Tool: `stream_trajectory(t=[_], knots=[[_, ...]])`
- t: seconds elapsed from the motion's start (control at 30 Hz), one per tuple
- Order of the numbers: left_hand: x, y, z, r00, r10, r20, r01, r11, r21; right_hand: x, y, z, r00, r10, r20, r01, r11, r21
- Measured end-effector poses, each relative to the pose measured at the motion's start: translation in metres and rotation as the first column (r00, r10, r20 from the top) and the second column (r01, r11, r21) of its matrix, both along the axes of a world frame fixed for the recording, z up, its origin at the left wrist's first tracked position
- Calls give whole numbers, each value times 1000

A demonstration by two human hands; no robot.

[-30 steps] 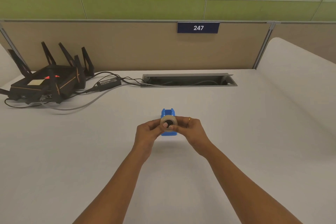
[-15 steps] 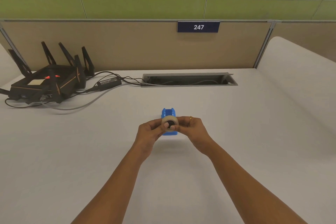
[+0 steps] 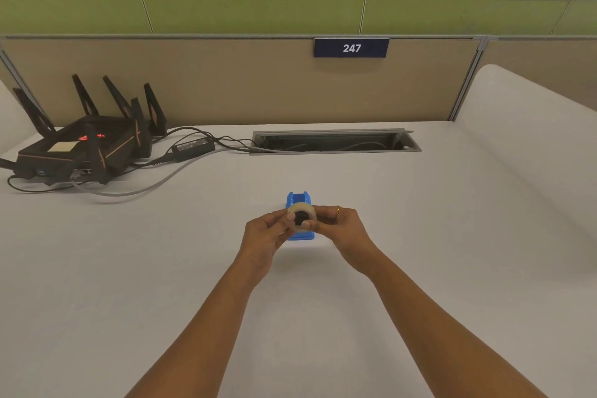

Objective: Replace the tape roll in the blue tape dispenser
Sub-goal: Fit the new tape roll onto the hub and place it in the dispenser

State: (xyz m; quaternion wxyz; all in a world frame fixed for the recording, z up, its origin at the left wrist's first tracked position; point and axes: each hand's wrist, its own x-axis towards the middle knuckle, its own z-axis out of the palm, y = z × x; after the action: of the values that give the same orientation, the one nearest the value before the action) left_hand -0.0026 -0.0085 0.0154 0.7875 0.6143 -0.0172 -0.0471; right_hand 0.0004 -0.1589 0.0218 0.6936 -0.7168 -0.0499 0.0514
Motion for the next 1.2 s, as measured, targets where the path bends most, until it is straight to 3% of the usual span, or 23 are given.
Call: stream_trajectory(t=[0.23, 0.43, 0.67, 0.8, 0.93, 1.2], knots=[[1, 0, -3, 996, 95, 1, -95, 995, 9, 0, 3, 0, 999, -46, 4, 46, 999, 12], [2, -2, -2, 974, 222, -48, -225, 971, -83, -1, 7, 1, 1000, 8, -7, -7, 999, 36], [0, -15, 0, 919, 375, -118, -381, 924, -31, -3, 16, -2, 991, -130, 45, 129, 991, 25], [-4, -17, 0, 940, 328, -97, -329, 944, 2, -1, 17, -3, 973, -207, 105, 210, 978, -19], [-5, -17, 1, 958, 281, -62, -279, 960, 36, -1, 19, -4, 976, -180, 125, 191, 978, -88], [-3, -13, 0, 961, 273, -36, -268, 958, 96, -2, 14, -4, 995, -90, 49, 91, 996, -14]])
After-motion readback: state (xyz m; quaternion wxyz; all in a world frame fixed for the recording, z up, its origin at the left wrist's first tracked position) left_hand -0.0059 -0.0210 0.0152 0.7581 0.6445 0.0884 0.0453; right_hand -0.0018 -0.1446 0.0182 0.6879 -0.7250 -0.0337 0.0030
